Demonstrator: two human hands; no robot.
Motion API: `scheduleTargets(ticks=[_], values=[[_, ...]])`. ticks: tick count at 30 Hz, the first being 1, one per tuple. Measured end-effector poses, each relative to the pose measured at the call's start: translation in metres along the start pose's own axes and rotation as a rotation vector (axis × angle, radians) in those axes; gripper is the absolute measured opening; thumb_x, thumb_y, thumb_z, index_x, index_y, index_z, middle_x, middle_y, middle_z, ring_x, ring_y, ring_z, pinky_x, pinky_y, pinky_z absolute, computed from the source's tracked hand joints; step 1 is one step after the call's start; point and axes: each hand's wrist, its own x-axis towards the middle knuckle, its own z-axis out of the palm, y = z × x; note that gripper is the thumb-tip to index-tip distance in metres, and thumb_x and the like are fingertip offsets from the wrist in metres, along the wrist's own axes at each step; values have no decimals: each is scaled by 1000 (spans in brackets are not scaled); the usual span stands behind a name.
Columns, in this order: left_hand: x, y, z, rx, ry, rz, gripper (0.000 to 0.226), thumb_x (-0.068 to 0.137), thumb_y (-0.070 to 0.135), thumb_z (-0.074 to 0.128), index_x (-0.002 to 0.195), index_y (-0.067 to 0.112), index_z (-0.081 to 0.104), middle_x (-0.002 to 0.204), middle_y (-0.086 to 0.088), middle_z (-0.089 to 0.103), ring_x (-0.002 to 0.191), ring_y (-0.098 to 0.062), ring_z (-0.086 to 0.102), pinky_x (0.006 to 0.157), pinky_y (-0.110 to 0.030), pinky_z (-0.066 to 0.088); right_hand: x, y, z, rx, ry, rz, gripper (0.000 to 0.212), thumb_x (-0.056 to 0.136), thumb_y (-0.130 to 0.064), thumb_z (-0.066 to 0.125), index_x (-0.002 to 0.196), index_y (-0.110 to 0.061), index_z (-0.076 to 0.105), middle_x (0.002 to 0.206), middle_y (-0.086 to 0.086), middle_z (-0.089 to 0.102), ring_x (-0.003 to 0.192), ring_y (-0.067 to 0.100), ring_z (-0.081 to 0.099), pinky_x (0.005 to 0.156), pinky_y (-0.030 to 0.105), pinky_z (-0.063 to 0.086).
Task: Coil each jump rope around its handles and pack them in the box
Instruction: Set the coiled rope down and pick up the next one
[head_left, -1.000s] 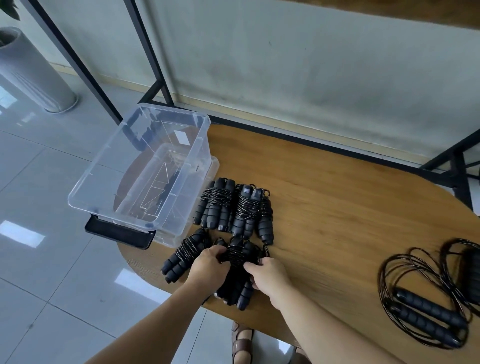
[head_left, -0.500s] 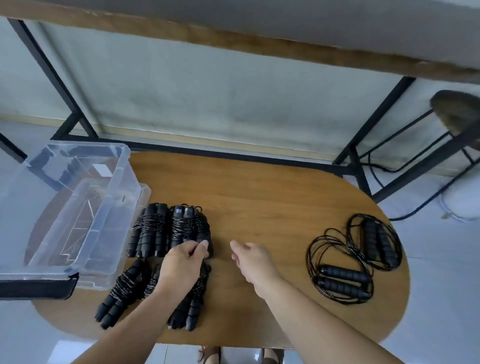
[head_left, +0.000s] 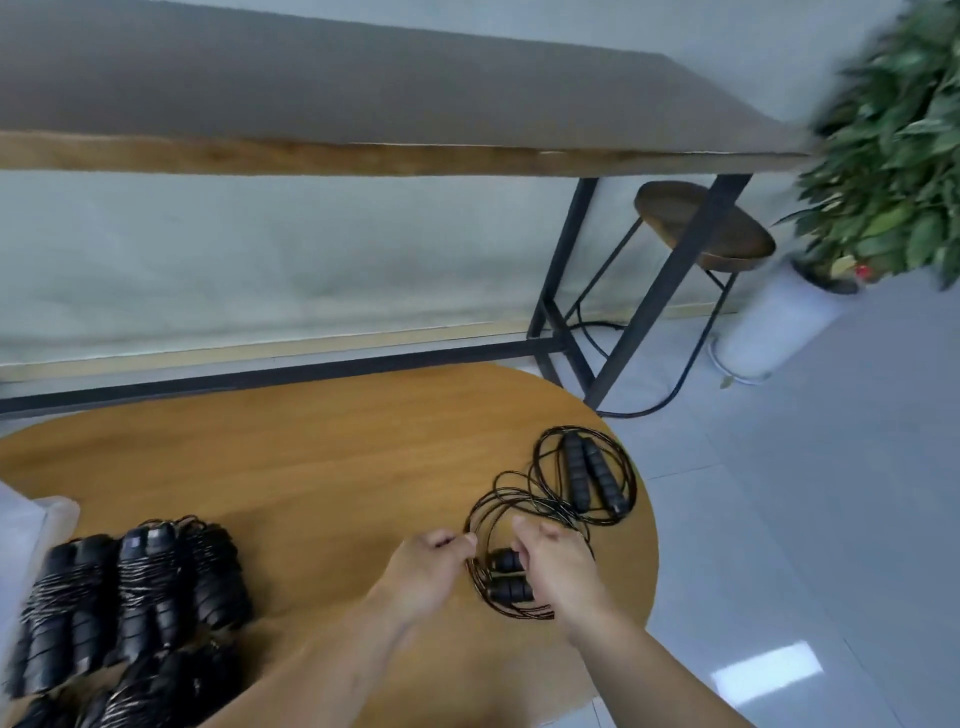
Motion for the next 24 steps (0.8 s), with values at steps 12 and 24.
scheduleTargets(ticks=[12,24], values=[[137,81,158,-33,18,-166,14,100,16,53,96,11,66,78,-4,63,60,-14,53,61,-26,48,167,16,-132,-20,59,82,27,95,-24,53,70,-13,56,68,5,53,66,21,47,65,34,37],[226,96,218,376,47,-205,17,99,26,51,114,16,50,103,-5,59,102,-29,63,84,-36,52,266,30,-140,-340,34,-13,32,102,-16,38,73,-17,51,74,5,57,77,27,57,67,33,45]])
